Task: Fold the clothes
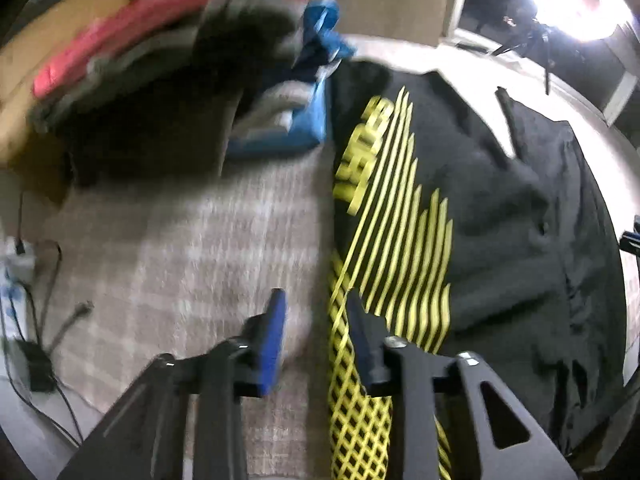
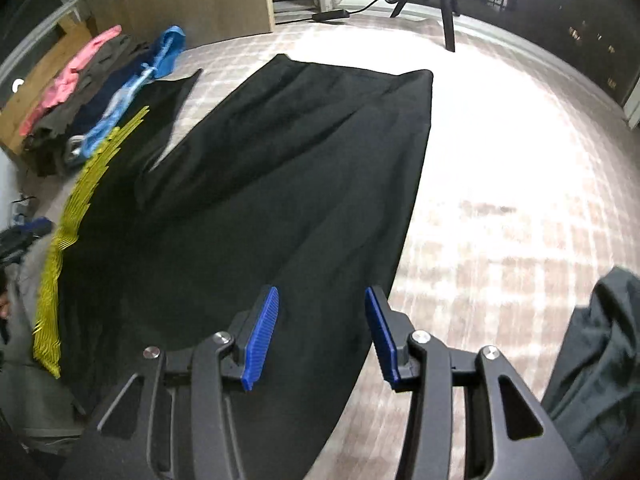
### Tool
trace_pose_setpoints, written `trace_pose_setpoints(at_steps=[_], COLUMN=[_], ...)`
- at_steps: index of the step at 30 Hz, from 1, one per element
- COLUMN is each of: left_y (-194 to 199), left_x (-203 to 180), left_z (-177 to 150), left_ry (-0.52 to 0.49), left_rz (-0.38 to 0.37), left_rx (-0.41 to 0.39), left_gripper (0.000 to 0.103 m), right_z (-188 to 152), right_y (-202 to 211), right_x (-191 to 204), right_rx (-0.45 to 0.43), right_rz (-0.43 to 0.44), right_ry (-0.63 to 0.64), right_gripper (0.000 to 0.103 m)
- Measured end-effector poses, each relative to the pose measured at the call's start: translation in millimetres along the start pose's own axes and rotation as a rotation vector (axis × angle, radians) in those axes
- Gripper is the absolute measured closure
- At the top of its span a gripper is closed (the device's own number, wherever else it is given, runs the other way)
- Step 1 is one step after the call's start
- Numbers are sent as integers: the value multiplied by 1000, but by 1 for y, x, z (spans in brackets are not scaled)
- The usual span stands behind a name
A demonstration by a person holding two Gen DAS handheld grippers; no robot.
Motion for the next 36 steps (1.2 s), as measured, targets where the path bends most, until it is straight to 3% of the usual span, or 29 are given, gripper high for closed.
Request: trace_pose_setpoints(at_steps=[3, 9, 12, 16, 21, 23, 28, 32, 36], left_y=[4, -49, -90, -93, -73, -58, -9, 40, 86], left_x=[-28, -74, -83, -52, -34, -31, -52, -71, -97], left_z=[25, 105, 121, 124, 121, 114, 88, 56, 13], left_ry=[-92, -168, -225, -266, -270, -259, -214, -204, -200], left_rz=[-55, -173, -90, 129, 148, 113, -131, -280, -316], left_rx=[-52, -70, -38, -84, -132, -151, -157, -165, -160], left_gripper=[63, 63, 65, 61, 65, 65, 65, 65, 61], right_z=[17, 40, 47, 57, 69, 73, 81, 93, 105], right_y=[-7, -15, -18, -22, -25, -17, 4, 10, 15], right_x=[-12, -28, -32, -38, -47, -63, -100, -109, -114], right_rx=[-15, -31, -36, -43, -55, -68, -100, -103, -95], right_rz=[0, 3, 1, -2, -4, 1, 17, 54, 126], right_ry=[-52, -106, -116, -128, -147, -172, -233, -198, -133], right_gripper=[58, 58, 59, 59, 59, 59, 59, 59, 59])
Point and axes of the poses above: each gripper's, at about its wrist camera, not at the fingertips, and y roughly against the way its jaws point, x to its left, z to its top, the point moved 5 cm from there along -y, roughly the way its jaws point, and after that the axes turned 5 degrees about z, right-handed, at the moved point
